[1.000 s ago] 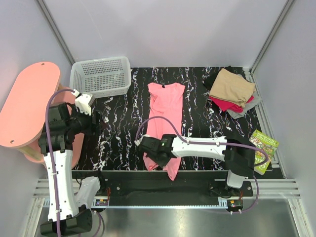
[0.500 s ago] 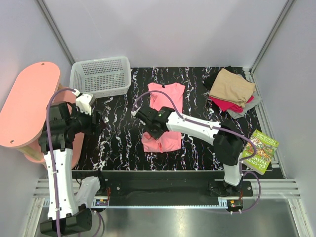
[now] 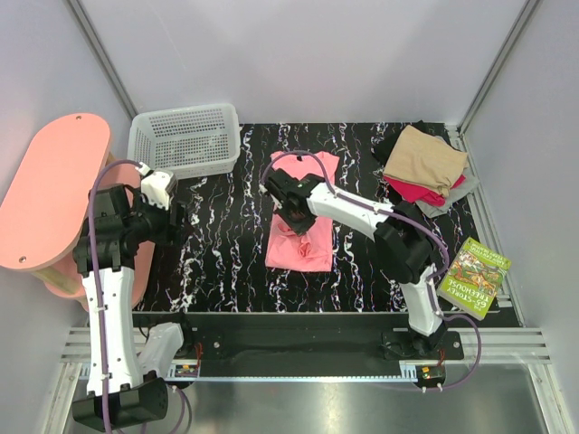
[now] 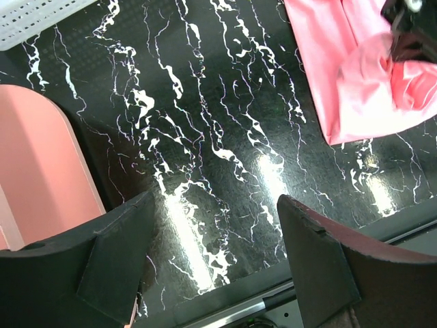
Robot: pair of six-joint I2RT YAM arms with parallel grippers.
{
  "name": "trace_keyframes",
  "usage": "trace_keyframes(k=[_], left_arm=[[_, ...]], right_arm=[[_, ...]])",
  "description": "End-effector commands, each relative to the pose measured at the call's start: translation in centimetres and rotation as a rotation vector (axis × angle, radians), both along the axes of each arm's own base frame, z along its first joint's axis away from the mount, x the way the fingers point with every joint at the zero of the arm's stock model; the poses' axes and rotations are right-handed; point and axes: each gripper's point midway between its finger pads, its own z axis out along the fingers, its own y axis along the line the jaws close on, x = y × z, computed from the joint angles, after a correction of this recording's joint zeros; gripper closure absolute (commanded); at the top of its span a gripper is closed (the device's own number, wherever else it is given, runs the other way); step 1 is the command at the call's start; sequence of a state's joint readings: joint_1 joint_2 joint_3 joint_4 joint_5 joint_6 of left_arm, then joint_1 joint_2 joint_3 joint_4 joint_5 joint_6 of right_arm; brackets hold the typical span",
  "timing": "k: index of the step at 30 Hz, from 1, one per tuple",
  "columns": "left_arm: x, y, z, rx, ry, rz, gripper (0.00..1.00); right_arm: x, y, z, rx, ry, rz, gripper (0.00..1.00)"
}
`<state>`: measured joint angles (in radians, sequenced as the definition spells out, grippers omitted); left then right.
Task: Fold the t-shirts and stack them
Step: Fold the folded rectangular tshirt in 1/3 of the way
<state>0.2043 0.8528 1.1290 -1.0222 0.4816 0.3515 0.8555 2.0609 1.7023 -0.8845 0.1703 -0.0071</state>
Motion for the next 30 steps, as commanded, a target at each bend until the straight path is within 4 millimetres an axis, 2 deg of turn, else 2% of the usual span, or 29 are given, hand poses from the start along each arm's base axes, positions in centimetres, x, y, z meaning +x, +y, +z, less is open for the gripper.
trace_keyframes(k=[1, 9, 18, 19, 20, 22, 23, 24, 27, 30], left_arm=[[0.9, 0.6, 0.6, 0.042, -0.047, -0.003, 0.22], [1.0, 0.5, 0.9, 0.041, -0.051, -0.007, 0.22], [0.9, 0.5, 0.9, 0.037, -0.045, -0.01, 0.22], [1.0, 0.4, 0.8, 0.037, -0.043, -0.012, 0.22], [0.9, 0.4, 0.7, 0.033, -0.041, -0.011, 0.22], [0.9, 0.4, 0.8, 0.037, -0.042, -0.014, 0.22], [0.9, 0.4, 0.7, 0.037, -0.042, -0.014, 0.22], [0.8, 0.4, 0.6, 0.036, -0.039, -0.016, 0.22], [0.6, 0.2, 0.2, 0.029, -0.032, -0.02, 0.22], [0.5, 0.0, -0.1, 0.021, -0.022, -0.031, 0.22]], right_arm=[[2.3, 0.1, 1.1, 0.031, -0.017, -0.01, 1.0], [4.6, 0.8, 0.9, 0.033, -0.027, -0.007, 1.0], [7.5, -0.6, -1.0, 0.024, -0.007, -0.065, 0.98], [7.9, -0.9, -1.2, 0.004, -0.022, -0.077, 0.92], [8.3, -1.1, -1.5, -0.012, -0.032, -0.087, 0.67], [9.0, -1.7, -1.5, -0.047, -0.064, -0.109, 0.37], [9.4, -1.8, -1.4, -0.052, -0.08, -0.119, 0.11], [9.7, -1.9, -1.2, -0.06, -0.097, -0.135, 0.0], [11.3, -2.6, 0.6, -0.088, -0.189, -0.186, 0.0], [12.9, -4.0, 3.4, -0.135, -0.313, -0.263, 0.0]])
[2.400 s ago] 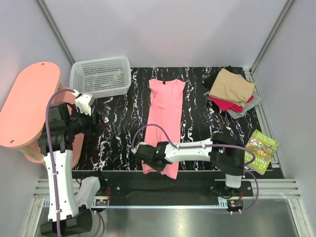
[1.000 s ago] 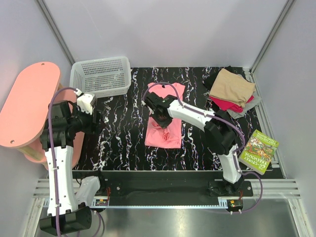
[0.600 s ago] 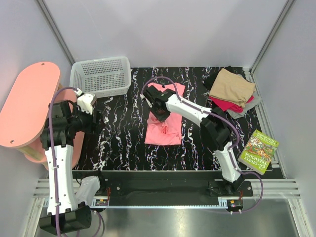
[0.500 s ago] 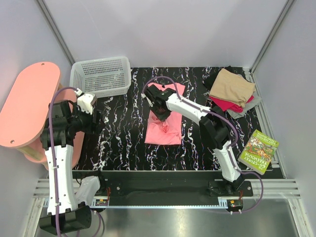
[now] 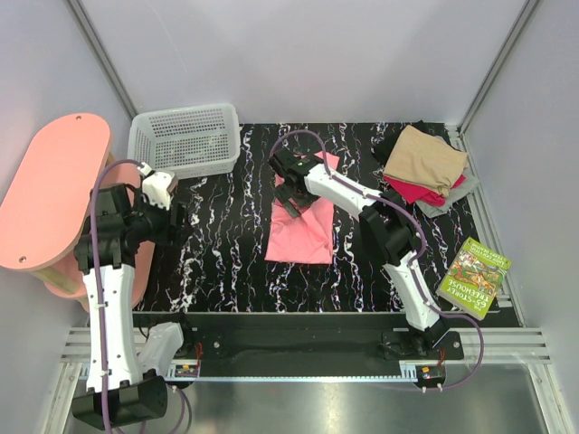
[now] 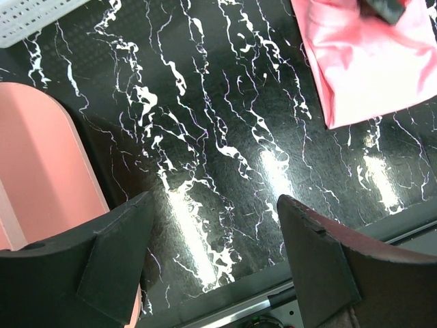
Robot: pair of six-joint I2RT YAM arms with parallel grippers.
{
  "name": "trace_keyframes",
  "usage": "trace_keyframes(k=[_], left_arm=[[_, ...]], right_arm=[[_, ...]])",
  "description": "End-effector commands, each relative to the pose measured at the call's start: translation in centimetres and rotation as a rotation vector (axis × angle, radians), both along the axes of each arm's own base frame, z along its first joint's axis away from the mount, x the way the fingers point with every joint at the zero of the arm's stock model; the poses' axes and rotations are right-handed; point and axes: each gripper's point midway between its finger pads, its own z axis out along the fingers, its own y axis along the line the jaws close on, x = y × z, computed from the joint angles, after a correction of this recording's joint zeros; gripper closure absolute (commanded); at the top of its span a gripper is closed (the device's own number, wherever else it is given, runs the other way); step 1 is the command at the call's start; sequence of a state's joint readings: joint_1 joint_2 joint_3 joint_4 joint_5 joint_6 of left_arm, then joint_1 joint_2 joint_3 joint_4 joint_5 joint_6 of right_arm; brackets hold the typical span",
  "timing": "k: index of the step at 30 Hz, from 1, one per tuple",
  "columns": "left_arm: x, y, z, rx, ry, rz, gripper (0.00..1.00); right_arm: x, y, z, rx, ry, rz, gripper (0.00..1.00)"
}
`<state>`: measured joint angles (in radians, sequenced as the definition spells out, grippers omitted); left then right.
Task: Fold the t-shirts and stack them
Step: Fold the folded rectangular tshirt in 1/3 of the way
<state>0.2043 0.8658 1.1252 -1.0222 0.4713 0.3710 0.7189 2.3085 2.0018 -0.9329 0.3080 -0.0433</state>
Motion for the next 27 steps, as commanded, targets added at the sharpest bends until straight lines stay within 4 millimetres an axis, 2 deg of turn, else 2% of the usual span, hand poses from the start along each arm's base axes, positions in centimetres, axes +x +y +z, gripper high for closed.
trace_keyframes(k=[1, 4, 8, 10, 11, 12, 13, 14, 15, 17, 18, 20, 21, 22, 23, 24, 25, 26, 27], left_arm=[[0.3, -0.4, 0.4, 0.0, -0.034, -0.03, 0.22], [0.3, -0.5, 0.6, -0.007, -0.038, -0.036, 0.22], [0.1, -0.6, 0.8, -0.008, -0.038, -0.041, 0.22], [-0.1, -0.7, 0.9, -0.008, -0.041, -0.043, 0.22], [-0.2, -0.7, 0.9, -0.008, -0.041, -0.043, 0.22], [-0.2, -0.7, 1.0, -0.01, -0.043, -0.045, 0.22], [-0.3, -0.9, 1.1, -0.013, -0.043, -0.053, 0.22], [-0.3, -1.0, 1.1, -0.018, -0.042, -0.056, 0.22], [-0.3, -1.3, 1.4, -0.029, -0.045, -0.068, 0.22], [-0.4, -1.8, 1.3, -0.046, -0.025, -0.089, 0.22], [-0.5, -2.1, 1.3, -0.051, -0.022, -0.103, 0.22], [-0.9, -3.0, 1.0, -0.053, -0.004, -0.147, 0.22], [-1.1, -3.2, 0.7, -0.046, 0.005, -0.158, 0.23], [-1.5, -4.1, 0.5, -0.044, 0.013, -0.199, 0.23], [-1.8, -4.6, 0.4, -0.043, 0.018, -0.221, 0.23], [-2.0, -4.9, 0.2, -0.026, 0.019, -0.23, 0.22], [-2.4, -6.2, 0.2, -0.024, 0.028, -0.283, 0.22], [-2.5, -6.6, 0.1, -0.014, 0.03, -0.298, 0.22], [-2.3, -6.8, -0.1, 0.001, 0.038, -0.3, 0.22]], right_arm=[[4.0, -2.5, 6.7, -0.102, -0.292, -0.148, 0.0], [4.7, -4.8, 9.7, -0.183, -0.403, -0.212, 0.0], [4.7, -6.9, 10.0, -0.221, -0.439, -0.3, 0.0], [4.0, -7.5, 10.2, -0.199, -0.418, -0.335, 0.0], [3.4, -6.9, 10.4, -0.133, -0.398, -0.36, 0.0], [2.3, -4.9, 9.7, -0.012, -0.308, -0.328, 0.0], [1.3, -4.0, 10.6, 0.089, -0.277, -0.335, 0.0], [-0.4, -1.2, 10.4, 0.239, -0.164, -0.278, 0.0], [-0.9, 0.7, 11.0, 0.351, -0.13, -0.247, 0.0], [-3.3, 2.9, 11.4, 0.512, -0.033, -0.194, 0.0], [-4.5, 5.1, 11.8, 0.628, 0.046, -0.138, 0.0], [-6.6, 6.7, 10.9, 0.724, 0.194, -0.111, 0.0], [-6.6, 7.5, 10.9, 0.767, 0.207, -0.093, 0.0], [-6.9, 7.8, 9.7, 0.786, 0.251, -0.107, 0.0], [-7.4, 8.4, 9.4, 0.83, 0.31, -0.088, 0.0], [-6.4, 8.1, 8.8, 0.846, 0.32, -0.113, 0.0], [-5.9, 8.0, 7.2, 0.846, 0.36, -0.152, 0.0], [-5.8, 8.1, 6.6, 0.874, 0.414, -0.164, 0.0], [-4.3, 7.1, 5.9, 0.9, 0.427, -0.213, 0.0]])
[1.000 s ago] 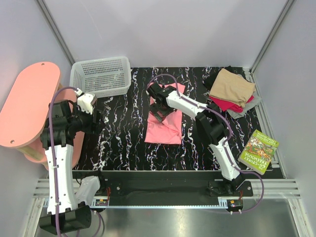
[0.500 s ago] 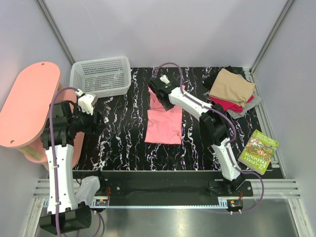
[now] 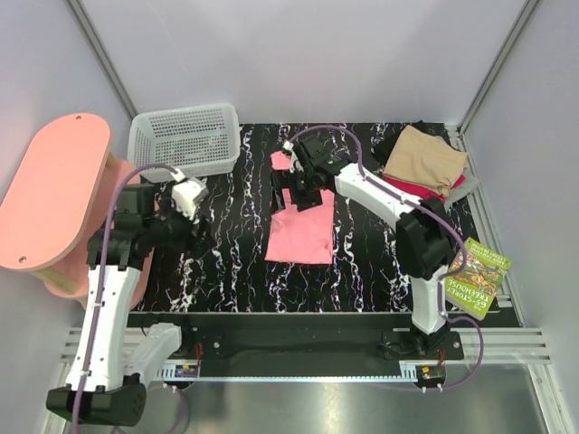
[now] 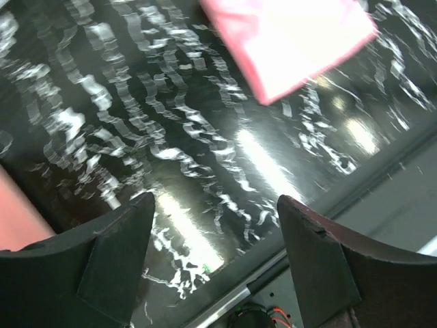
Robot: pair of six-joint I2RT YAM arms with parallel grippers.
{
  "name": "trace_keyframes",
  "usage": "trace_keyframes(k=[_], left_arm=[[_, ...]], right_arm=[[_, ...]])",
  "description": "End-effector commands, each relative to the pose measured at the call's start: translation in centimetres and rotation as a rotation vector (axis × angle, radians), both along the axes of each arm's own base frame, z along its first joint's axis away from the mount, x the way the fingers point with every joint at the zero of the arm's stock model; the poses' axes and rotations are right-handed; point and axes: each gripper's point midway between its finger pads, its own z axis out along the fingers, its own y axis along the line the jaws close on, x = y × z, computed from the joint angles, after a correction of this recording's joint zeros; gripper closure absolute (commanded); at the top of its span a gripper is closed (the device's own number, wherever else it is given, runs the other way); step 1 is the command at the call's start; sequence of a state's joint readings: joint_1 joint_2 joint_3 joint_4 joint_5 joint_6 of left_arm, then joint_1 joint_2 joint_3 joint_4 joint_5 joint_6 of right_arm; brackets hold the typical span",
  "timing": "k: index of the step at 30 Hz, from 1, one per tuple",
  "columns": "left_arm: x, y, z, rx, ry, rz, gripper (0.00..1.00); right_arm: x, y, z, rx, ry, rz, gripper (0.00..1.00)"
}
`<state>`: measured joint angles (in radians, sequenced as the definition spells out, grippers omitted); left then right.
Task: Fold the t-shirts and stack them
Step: Fold the folded rectangular tshirt in 1/3 of the way, then grab one side of the 2/3 rectangular tshirt with right arm
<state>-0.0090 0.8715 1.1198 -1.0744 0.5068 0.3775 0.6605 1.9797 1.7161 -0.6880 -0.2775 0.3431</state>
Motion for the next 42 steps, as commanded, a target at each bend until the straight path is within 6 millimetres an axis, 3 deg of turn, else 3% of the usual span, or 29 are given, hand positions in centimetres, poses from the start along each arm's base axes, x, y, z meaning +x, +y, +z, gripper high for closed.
trace_keyframes(k=[1, 7, 10, 13, 15, 18, 20, 21, 23, 24, 26, 27, 28, 29, 30, 31, 32, 33, 34, 39, 42], left_arm=[[-0.2, -2.5, 0.8, 0.025, -0.027, -0.093, 0.22], [1.9, -6.0, -0.9, 0.043, 0.023, -0.185, 0.22], [2.7, -8.3, -1.3, 0.056, 0.018, -0.234, 0.23], [3.7, -10.4, -2.6, 0.054, 0.067, -0.28, 0.23], [4.9, -11.2, -3.8, 0.07, 0.104, -0.288, 0.23], [6.7, -11.8, -4.2, 0.084, 0.105, -0.274, 0.24], [7.4, -11.8, -3.4, 0.028, 0.111, -0.244, 0.24], [8.5, -10.7, -2.6, -0.014, 0.098, -0.193, 0.24], [9.2, -9.5, -1.1, -0.103, 0.089, -0.142, 0.24], [10.3, -6.9, 0.1, -0.132, 0.055, -0.062, 0.24], [10.8, -4.5, 1.4, -0.157, 0.014, -0.007, 0.24], [10.8, -2.3, 2.4, -0.155, -0.026, 0.055, 0.23], [10.8, -1.3, 2.6, -0.137, -0.048, 0.077, 0.22], [10.6, -0.4, 2.4, -0.109, -0.057, 0.114, 0.21], [10.5, 0.8, 2.4, -0.09, -0.069, 0.158, 0.2], [10.0, 1.2, 2.9, -0.076, -0.097, 0.173, 0.19], [9.5, 1.6, 2.2, -0.062, -0.086, 0.192, 0.19], [9.1, 2.0, 2.1, -0.062, -0.085, 0.207, 0.19], [8.6, 2.1, 2.3, -0.061, -0.099, 0.212, 0.19], [7.3, 2.5, 1.2, -0.059, -0.072, 0.226, 0.18], [6.9, 2.6, 1.3, -0.062, -0.071, 0.226, 0.18]], right_arm=[[2.2, 0.2, -4.3, 0.198, 0.26, -0.058, 0.0], [6.8, -3.2, -8.6, 0.266, 0.406, -0.203, 0.0], [7.8, -3.2, -9.2, 0.311, 0.451, -0.207, 0.0], [7.3, -2.3, -8.1, 0.376, 0.495, -0.155, 0.0], [6.8, -2.2, -7.1, 0.4, 0.498, -0.131, 0.0], [5.6, -2.6, -3.2, 0.426, 0.439, -0.097, 0.0], [5.3, -3.1, -1.3, 0.417, 0.38, -0.099, 0.0], [4.7, -3.6, 1.1, 0.422, 0.323, -0.088, 0.0], [4.3, -4.7, 3.0, 0.385, 0.251, -0.113, 0.0], [3.4, -5.2, 5.4, 0.386, 0.187, -0.098, 0.0], [2.4, -6.2, 6.4, 0.306, 0.117, -0.112, 0.0], [0.6, -5.4, 8.0, 0.256, 0.02, -0.042, 0.0], [1.1, -6.6, 7.3, 0.104, -0.077, -0.094, 0.0], [-0.8, -6.8, 6.4, -0.021, -0.09, -0.069, 0.0], [-3.2, -5.0, 6.0, -0.133, -0.17, 0.037, 0.0], [-2.5, -6.9, 5.2, -0.363, -0.303, -0.022, 0.0], [-3.2, -7.4, 4.5, -0.501, -0.376, -0.006, 0.0], [-4.0, -8.0, 2.6, -0.654, -0.425, 0.054, 0.0], [-5.3, -7.3, 2.3, -0.78, -0.529, 0.086, 0.0], [-9.6, -6.6, -4.4, -1.04, -0.574, 0.241, 0.0], [-10.8, -6.5, -6.1, -1.156, -0.635, 0.279, 0.0]])
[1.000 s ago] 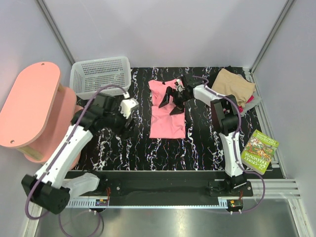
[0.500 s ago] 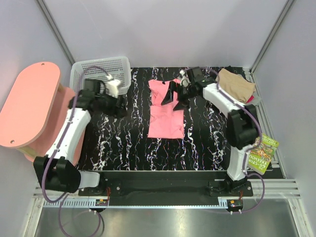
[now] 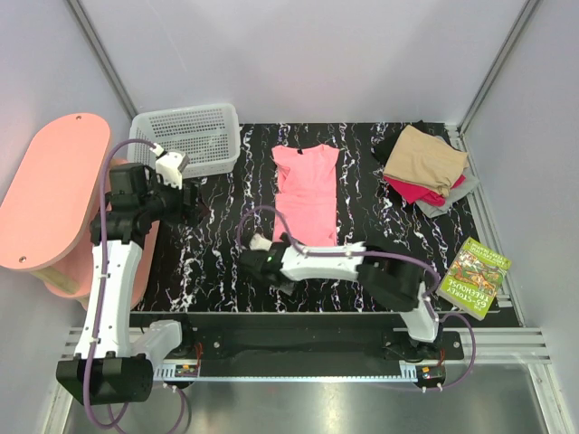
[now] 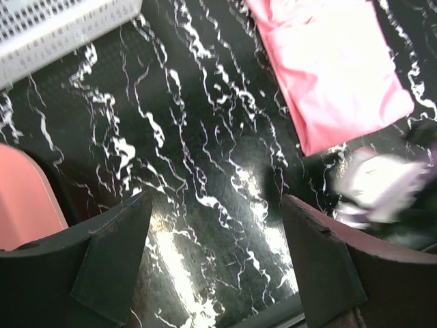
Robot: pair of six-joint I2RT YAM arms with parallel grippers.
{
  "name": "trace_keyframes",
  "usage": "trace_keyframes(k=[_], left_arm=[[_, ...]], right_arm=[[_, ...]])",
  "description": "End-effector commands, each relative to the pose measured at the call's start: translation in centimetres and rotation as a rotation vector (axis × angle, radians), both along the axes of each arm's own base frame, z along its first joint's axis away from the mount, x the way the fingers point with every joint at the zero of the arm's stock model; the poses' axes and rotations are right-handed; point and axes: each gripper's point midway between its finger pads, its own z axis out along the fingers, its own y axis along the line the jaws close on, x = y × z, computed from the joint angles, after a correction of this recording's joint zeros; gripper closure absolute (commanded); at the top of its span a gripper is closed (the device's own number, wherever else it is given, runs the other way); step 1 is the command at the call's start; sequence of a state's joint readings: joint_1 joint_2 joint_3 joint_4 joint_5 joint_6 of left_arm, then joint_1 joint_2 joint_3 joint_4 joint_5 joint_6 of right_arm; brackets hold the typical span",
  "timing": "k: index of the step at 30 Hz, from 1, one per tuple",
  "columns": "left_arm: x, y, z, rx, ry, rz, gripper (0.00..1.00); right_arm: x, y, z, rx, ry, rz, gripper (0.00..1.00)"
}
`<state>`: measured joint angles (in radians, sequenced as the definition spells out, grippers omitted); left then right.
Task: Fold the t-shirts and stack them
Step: Grab one side of the 2/3 rectangular tshirt with right arm
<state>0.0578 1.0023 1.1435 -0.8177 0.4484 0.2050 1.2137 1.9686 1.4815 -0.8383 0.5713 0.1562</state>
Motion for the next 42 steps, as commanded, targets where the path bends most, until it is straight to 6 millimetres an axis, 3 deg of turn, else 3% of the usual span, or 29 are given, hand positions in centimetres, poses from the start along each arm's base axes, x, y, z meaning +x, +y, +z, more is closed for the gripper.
trace_keyframes(k=[1, 6, 13, 21, 27, 31, 34, 42], left_arm=[[-0.3, 0.6, -0.2, 0.01, -0.001, 0.013, 0.19], [-0.8, 0.5, 0.3, 0.009, -0.009, 0.005, 0.18], [-0.7, 0.4, 0.7, -0.002, -0.013, -0.002, 0.18], [-0.5, 0.3, 0.6, -0.004, -0.006, -0.005, 0.18], [-0.2, 0.3, 1.3, -0.01, -0.016, -0.004, 0.18], [-0.1, 0.3, 1.4, -0.004, -0.019, -0.004, 0.19], [-0.2, 0.4, 1.4, -0.005, -0.02, -0.002, 0.19], [-0.2, 0.3, 1.9, -0.005, -0.034, -0.004, 0.18]], right_arm=[[2.0, -4.8, 0.4, -0.331, -0.257, -0.028, 0.0], [2.2, -6.0, -1.1, -0.41, -0.307, -0.038, 0.0], [2.9, -3.3, -3.0, -0.277, -0.275, -0.018, 0.0], [6.1, -2.2, -3.0, -0.159, -0.267, -0.047, 0.01], [8.4, -2.3, -3.9, -0.116, -0.233, -0.083, 0.17], [8.5, -1.5, -4.7, -0.091, -0.205, -0.074, 0.38], [8.1, -1.2, -5.4, -0.076, -0.171, -0.068, 0.42], [6.9, -0.3, -7.0, -0.041, -0.064, -0.023, 0.4]])
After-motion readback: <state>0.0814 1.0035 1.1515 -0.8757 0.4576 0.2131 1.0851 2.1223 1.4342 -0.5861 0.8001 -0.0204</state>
